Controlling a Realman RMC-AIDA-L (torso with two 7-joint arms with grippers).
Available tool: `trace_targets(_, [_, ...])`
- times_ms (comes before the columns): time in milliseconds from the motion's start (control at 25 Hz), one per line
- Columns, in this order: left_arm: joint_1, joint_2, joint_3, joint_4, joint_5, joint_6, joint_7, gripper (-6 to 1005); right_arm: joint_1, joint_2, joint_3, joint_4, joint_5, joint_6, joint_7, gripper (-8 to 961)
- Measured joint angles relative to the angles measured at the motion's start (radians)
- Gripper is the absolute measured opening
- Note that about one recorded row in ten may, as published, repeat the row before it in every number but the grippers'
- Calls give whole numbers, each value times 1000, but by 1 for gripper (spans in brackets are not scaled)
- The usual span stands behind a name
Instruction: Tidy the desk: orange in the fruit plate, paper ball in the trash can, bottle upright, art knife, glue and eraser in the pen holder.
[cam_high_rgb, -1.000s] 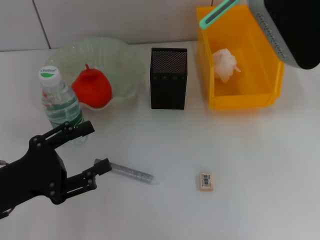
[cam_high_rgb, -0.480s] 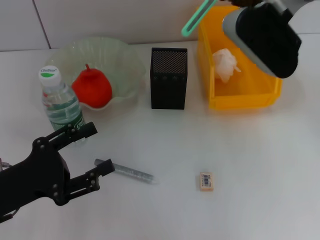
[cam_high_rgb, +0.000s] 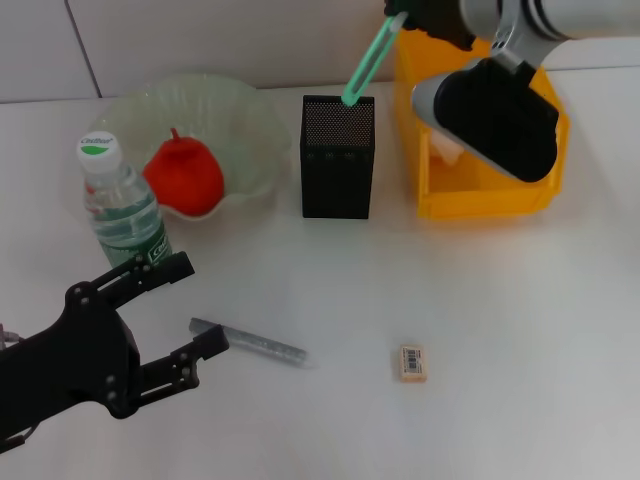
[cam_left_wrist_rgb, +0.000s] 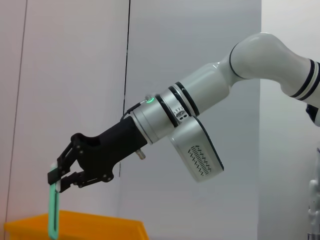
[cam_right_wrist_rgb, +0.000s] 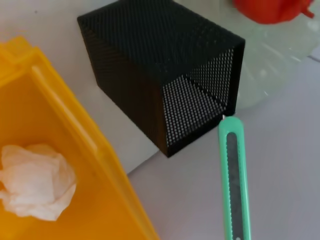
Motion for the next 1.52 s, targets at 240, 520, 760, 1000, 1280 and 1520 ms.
trace_targets(240, [-2, 2, 7, -9, 1, -4, 0, 797, 12, 7, -33, 48, 0, 34, -45, 198])
trace_targets(520, [-4, 1, 7, -9, 1, -8, 0, 797, 36, 9, -42, 123, 0, 89, -85, 200])
trace_targets(760, [-6, -1, 7, -8, -2, -9, -1, 797, 56, 8, -46, 199, 0, 154, -118, 202])
trace_targets(1000, [-8, -1, 7, -10, -5, -9, -1, 797, 68, 8, -48, 205, 1, 163, -99, 204])
trace_targets(1280, [-9, -1, 7, -11, -6, -9, -1, 796, 67, 8, -48, 194, 1, 143, -63, 206])
trace_targets(1520, [-14, -1, 0, -11, -8, -12, -1, 796, 57, 8, -47, 191, 1, 136, -45, 237])
